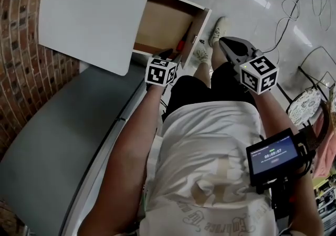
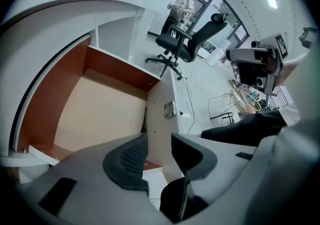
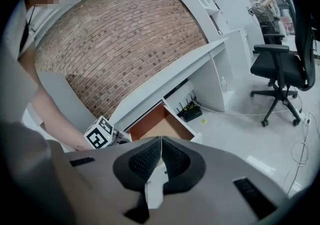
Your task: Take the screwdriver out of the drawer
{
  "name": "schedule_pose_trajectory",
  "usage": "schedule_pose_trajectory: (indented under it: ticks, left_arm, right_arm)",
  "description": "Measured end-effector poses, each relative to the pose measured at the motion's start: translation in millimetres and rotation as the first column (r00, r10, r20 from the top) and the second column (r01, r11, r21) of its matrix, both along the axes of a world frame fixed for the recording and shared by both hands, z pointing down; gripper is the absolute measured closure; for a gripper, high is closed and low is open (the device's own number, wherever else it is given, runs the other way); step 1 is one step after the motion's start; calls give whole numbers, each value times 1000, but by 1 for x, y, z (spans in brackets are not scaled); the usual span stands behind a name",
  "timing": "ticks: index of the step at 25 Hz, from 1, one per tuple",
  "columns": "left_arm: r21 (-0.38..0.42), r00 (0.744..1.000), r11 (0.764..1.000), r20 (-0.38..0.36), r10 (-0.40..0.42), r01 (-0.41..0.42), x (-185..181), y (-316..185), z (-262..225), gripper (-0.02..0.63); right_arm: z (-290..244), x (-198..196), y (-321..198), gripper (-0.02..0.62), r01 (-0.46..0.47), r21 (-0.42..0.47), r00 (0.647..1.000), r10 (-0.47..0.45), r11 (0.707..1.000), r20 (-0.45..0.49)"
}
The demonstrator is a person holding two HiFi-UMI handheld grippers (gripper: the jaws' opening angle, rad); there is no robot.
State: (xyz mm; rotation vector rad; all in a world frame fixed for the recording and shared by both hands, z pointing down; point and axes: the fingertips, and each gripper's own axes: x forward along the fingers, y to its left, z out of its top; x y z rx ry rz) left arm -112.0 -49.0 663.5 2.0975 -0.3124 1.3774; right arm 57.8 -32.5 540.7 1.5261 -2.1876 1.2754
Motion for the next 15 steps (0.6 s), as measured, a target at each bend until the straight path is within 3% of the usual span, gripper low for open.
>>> schedule_pose_trajectory:
  ticks: [7,15]
  left_arm:
    - [-25,993,997,85,79,-77,-3,-7,48,445]
    - [-56,985,990,106,135,-130,4,0,63,445]
  right_arm:
    - [39,11,-4,572,-6,-20,999,6,1000,36]
    - [51,29,-3,572,-40,-42,999,41,998,29]
